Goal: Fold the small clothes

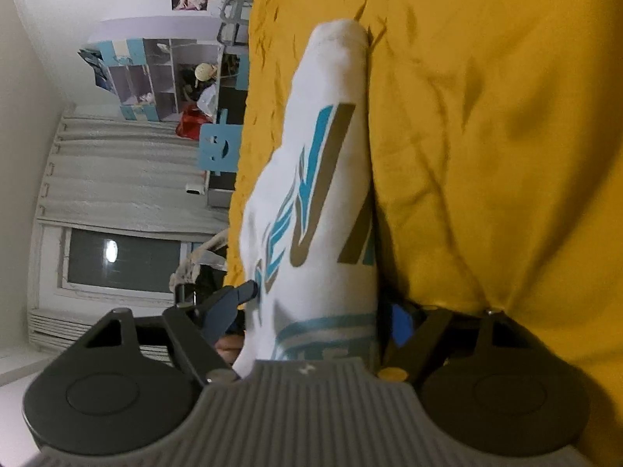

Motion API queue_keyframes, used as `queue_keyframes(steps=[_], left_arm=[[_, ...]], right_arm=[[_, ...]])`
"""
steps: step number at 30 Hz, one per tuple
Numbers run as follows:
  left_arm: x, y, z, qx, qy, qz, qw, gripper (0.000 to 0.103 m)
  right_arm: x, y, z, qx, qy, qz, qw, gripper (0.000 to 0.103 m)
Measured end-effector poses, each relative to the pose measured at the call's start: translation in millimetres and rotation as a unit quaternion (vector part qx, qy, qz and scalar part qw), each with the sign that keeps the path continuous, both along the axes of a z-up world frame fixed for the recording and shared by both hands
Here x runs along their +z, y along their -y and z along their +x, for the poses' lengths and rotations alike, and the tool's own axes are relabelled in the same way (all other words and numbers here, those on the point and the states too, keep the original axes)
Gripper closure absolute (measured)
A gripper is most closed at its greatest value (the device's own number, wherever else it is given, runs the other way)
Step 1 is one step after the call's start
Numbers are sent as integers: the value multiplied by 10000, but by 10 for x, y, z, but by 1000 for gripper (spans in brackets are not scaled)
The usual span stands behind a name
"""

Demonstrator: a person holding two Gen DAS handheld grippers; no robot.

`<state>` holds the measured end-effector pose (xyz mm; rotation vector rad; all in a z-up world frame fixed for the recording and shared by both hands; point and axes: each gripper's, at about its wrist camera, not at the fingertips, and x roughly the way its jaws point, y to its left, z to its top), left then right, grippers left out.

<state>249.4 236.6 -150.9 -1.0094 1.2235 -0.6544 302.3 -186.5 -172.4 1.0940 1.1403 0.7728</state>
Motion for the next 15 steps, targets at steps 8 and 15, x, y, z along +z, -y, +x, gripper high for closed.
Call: queue_keyframes(steps=[8, 15], left_arm=[[137, 81, -100, 164, 243, 377, 9989, 71], [447, 210, -82, 192, 202, 960, 9950, 77]], right_arm=[[6, -228, 28, -5, 30, -436, 9990, 69], [188, -227, -38, -201, 92, -536, 9983, 74]])
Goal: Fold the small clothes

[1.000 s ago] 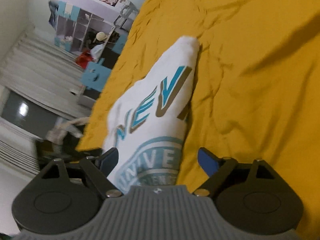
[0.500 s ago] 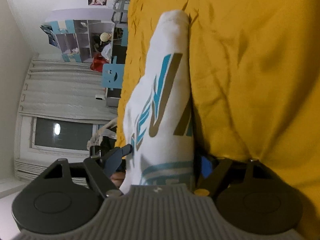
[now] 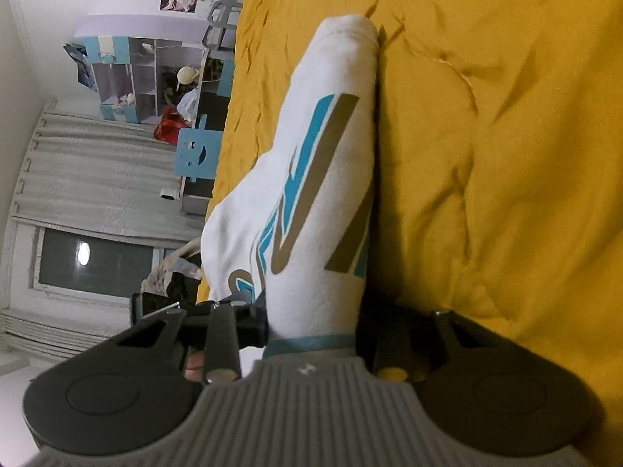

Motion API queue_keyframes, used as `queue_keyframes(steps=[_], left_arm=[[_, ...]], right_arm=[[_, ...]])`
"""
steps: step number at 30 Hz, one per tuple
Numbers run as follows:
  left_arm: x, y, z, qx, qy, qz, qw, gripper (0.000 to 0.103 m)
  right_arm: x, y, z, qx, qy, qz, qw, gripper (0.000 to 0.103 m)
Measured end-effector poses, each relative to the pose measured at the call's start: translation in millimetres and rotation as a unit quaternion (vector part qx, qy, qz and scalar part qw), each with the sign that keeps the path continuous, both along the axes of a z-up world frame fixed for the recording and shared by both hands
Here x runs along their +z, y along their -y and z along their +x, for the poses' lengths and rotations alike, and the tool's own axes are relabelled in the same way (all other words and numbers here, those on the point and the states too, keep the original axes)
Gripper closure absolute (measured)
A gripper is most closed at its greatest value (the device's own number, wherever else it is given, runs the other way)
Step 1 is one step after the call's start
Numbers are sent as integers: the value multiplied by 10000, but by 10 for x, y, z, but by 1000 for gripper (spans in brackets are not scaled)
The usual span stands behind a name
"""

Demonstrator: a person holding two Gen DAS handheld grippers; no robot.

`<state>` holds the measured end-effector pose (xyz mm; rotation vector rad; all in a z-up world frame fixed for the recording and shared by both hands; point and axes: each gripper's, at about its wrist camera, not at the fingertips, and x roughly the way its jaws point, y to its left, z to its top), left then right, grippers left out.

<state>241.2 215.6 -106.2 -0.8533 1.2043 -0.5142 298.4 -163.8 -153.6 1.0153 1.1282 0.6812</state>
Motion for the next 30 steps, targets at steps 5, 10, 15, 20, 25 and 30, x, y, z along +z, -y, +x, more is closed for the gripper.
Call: queue_keyframes(steps=[5, 10, 15, 20, 25, 30], left_arm=[[275, 130, -39, -126, 216, 442, 9987, 78], [536, 242, -40, -229, 423, 562, 9973, 78], [790, 488, -5, -399, 621, 709, 9947, 78], [998, 804, 36, -688, 743, 712, 9923, 78], [1296, 1275, 31, -1028, 1086, 654, 9866, 78], [1524, 1918, 85, -1457, 1247, 510, 9801, 78]], right_arm=[[239, 59, -17, -40, 193, -92, 9998, 75], [507, 169, -10, -53, 372, -105, 9992, 75], [781, 356, -52, -118, 642, -99, 9978, 75], [1033, 691, -140, -317, 746, -48, 9967, 75], [1411, 1241, -380, -519, 1167, -127, 9917, 75], [1754, 1977, -626, -800, 1330, -161, 9878, 75]])
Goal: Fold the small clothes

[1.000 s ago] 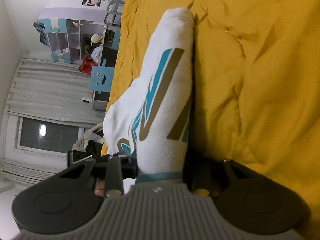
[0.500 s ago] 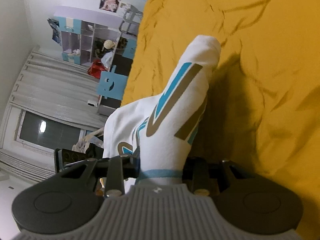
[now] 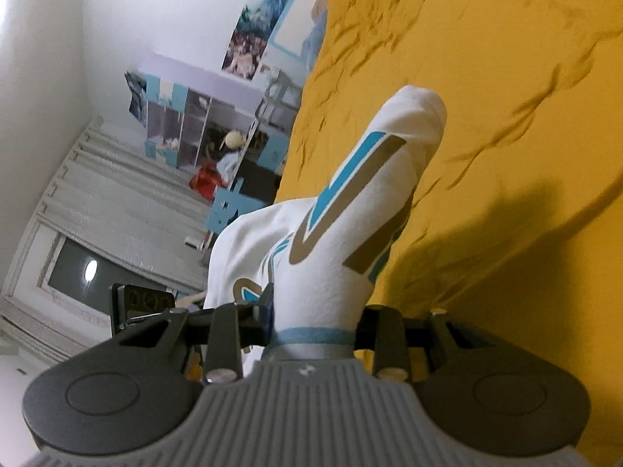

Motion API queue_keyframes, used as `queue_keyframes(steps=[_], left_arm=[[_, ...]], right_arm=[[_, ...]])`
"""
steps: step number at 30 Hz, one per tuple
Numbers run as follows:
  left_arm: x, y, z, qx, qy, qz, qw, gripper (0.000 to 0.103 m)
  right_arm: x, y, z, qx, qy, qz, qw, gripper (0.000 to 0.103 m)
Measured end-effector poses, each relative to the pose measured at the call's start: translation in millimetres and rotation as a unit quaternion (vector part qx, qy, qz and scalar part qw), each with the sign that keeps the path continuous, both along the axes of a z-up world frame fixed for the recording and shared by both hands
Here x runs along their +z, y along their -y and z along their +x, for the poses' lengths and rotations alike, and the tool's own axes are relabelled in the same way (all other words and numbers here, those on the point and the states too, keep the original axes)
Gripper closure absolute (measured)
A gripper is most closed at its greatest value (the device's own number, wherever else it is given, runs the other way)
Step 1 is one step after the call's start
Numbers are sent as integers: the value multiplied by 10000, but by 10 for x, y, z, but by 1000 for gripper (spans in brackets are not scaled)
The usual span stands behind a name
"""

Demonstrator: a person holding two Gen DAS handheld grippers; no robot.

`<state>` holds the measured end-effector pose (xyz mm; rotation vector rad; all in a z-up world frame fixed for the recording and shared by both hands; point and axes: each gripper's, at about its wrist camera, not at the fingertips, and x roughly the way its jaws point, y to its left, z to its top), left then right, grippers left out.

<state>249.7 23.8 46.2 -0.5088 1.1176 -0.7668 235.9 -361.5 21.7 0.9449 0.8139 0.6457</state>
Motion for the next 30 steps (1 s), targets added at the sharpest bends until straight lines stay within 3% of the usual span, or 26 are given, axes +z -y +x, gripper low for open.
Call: queue_keyframes(steps=[2, 4, 8, 13, 17, 20, 22, 24, 25, 30], left_arm=[[43, 252, 45, -235, -50, -121, 9996, 78], [55, 490, 79, -438, -33, -479, 9979, 78], [-16, 935, 62, -699, 119, -821, 9941, 78], [-435, 1340, 117, -907, -220, -1065, 9899, 78], [-1102, 1563, 207, -924, -798, -1107, 9863, 78], [-1816, 1668, 209, -1044, -1711, -991, 9747, 77], [-2075, 1554, 137, -979, -1837, -1381, 9683, 73], [-2157, 1377, 79, -857, -1824, -1802, 9628, 70], [-2155, 1318, 65, -833, -1780, -1809, 9637, 69], [-1985, 1097, 27, -962, -1429, -1295, 9765, 65]], right_arm=[[135, 338, -76, -92, -27, -45, 9999, 75], [253, 675, -140, -190, -124, -22, 9997, 75], [390, 1410, -257, -322, 24, 8, 9995, 75], [286, 2115, -301, -409, -201, -93, 9989, 74], [-219, 2431, -278, -389, -640, -89, 9972, 74], [-864, 2550, -264, -412, -1333, -77, 9902, 69], [-1256, 2598, -302, -357, -1664, -130, 9853, 71], [-1491, 2700, -451, -390, -1506, 257, 9875, 71], [-1523, 2751, -505, -430, -1447, 392, 9878, 71], [-1479, 2861, -651, -489, -1408, 291, 9884, 68]])
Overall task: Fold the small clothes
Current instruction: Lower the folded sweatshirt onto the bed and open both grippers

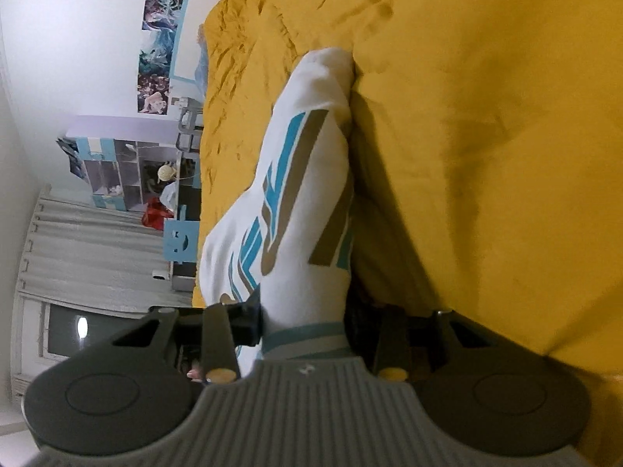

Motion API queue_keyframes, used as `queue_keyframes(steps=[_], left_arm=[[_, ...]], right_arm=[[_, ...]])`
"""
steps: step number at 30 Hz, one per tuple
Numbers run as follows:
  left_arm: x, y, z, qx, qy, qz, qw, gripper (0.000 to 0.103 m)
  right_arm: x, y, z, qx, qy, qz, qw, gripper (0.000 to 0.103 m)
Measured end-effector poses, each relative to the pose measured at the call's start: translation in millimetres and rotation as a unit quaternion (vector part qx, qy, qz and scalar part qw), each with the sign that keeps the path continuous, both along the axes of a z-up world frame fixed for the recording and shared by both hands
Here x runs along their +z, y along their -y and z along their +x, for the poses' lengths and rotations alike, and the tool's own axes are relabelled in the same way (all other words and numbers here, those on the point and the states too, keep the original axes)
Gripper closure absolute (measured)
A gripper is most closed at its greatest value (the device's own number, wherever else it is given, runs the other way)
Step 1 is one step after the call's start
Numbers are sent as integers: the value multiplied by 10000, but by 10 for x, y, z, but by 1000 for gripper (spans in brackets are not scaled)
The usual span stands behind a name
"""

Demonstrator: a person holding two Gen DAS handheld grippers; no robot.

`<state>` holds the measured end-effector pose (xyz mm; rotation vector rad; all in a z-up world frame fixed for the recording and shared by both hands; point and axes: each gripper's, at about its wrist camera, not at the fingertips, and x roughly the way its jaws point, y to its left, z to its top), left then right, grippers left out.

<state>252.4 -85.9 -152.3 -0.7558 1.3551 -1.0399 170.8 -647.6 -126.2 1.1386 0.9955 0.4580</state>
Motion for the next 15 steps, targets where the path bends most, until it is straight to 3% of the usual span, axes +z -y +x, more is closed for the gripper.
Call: queue_keyframes(steps=[4, 9, 12, 15], left_arm=[[171, -137, -76, -24, 388, 415, 9984, 57], [423, -248, -169, -71, 848, 967, 9917, 56], [586, -537, -234, 253, 1299, 1613, 9780, 56], [885, -699, -376, 569, 1868, 2272, 9541, 56]], right_arm=[[117, 39, -135, -160, -82, -176, 9997, 62], [360, -67, -326, -424, -180, -564, 9973, 54], [503, -77, -503, -616, -192, -937, 9935, 50], [738, -125, -698, -815, -161, -1789, 9803, 47]])
